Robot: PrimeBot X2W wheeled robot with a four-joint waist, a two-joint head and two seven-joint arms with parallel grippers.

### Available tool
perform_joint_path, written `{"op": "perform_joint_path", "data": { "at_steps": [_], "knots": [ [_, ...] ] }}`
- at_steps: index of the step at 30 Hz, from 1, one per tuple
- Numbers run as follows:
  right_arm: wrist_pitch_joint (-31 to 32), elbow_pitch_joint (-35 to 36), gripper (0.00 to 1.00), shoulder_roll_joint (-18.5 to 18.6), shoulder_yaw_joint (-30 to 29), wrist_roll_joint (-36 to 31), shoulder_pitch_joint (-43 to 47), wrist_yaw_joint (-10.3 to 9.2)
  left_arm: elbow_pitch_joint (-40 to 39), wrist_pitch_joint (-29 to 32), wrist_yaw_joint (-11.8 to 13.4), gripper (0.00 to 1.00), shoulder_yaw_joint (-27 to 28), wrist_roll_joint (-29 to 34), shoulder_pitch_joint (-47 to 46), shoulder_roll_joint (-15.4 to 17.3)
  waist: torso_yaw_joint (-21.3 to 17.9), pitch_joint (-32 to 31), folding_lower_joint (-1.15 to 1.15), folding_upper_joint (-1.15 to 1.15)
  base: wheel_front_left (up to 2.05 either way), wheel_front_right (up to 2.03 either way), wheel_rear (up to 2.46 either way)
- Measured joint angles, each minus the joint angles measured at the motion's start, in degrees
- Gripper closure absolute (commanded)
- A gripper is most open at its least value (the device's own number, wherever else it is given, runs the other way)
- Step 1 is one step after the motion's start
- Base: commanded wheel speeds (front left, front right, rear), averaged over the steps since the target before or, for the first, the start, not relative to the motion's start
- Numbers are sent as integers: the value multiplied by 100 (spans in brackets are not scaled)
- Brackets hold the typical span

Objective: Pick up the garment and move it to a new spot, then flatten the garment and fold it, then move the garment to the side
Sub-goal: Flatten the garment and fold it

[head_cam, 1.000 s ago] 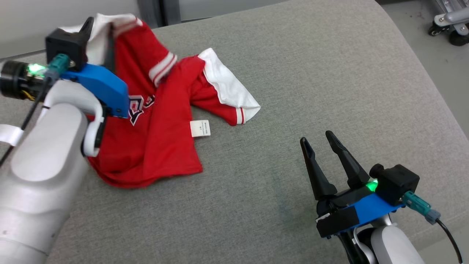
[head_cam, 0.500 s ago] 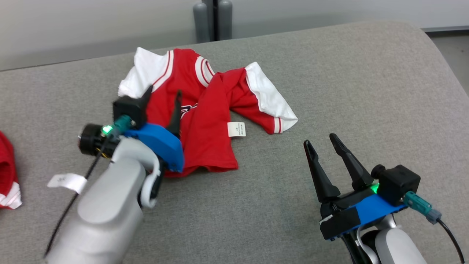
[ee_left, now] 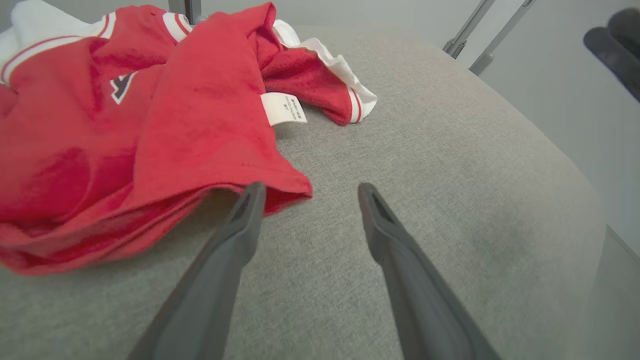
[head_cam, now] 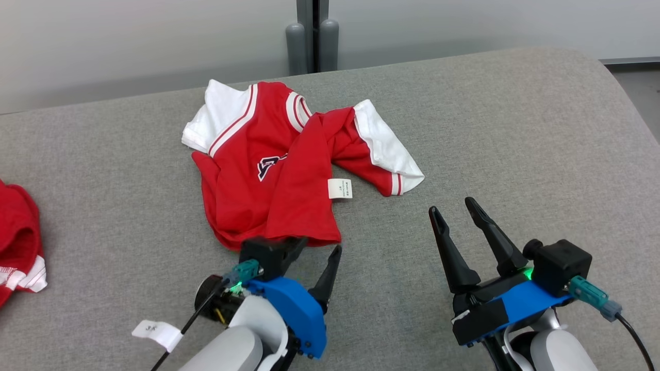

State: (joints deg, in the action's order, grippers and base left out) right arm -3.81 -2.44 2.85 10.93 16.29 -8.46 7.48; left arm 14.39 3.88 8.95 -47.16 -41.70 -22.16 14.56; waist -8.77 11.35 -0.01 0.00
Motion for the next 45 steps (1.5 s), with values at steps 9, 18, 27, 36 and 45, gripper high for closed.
{"op": "perform_joint_path", "data": {
  "at_steps": [9,18,27,36,45],
  "knots": [
    [0,1,0,0,51,9,49,0,-126,232,475,0,302,-346,282,26,-67,-20,0,0,0,0,0],
    [-1,-16,0,0,90,36,46,0,266,105,412,0,528,-644,60,-364,-179,-12,1,0,0,0,0],
    [-54,-52,0,0,127,90,9,0,851,53,358,100,639,-714,-280,-465,-305,62,1,0,0,0,0],
    [-107,-97,0,0,-30,94,26,0,712,320,179,100,564,-780,-76,-76,-112,9,1,0,0,0,0],
    [-80,-77,0,0,-148,52,51,0,-555,992,872,100,878,-906,698,1276,131,-84,1,0,0,0,0]
  ]
}}
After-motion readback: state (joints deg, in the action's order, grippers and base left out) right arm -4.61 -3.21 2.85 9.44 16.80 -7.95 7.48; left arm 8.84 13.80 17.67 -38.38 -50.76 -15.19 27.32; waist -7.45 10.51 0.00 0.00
